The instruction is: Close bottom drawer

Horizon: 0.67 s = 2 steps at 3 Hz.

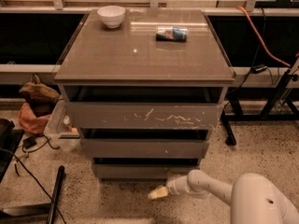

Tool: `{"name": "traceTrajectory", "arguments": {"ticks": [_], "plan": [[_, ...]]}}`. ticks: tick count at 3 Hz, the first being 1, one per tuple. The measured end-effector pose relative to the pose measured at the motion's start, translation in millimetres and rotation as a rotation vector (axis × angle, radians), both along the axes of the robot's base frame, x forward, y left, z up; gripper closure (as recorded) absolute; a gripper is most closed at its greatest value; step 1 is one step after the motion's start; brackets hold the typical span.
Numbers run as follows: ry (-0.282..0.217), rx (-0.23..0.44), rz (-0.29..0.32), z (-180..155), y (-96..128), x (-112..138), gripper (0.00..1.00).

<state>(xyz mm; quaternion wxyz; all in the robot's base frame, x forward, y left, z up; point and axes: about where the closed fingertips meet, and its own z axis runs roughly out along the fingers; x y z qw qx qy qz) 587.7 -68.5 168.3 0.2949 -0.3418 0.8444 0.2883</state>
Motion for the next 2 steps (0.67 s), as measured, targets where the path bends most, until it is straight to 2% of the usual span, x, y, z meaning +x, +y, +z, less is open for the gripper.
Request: {"name": "traceTrajectory", "arguments": {"ticks": [1,2], "plan": [[-0.014,0.005,-0.053,12,-15,-14,0.0],[-0.072,-0.023,-0.206,56,-66,-26,0.0]]}}
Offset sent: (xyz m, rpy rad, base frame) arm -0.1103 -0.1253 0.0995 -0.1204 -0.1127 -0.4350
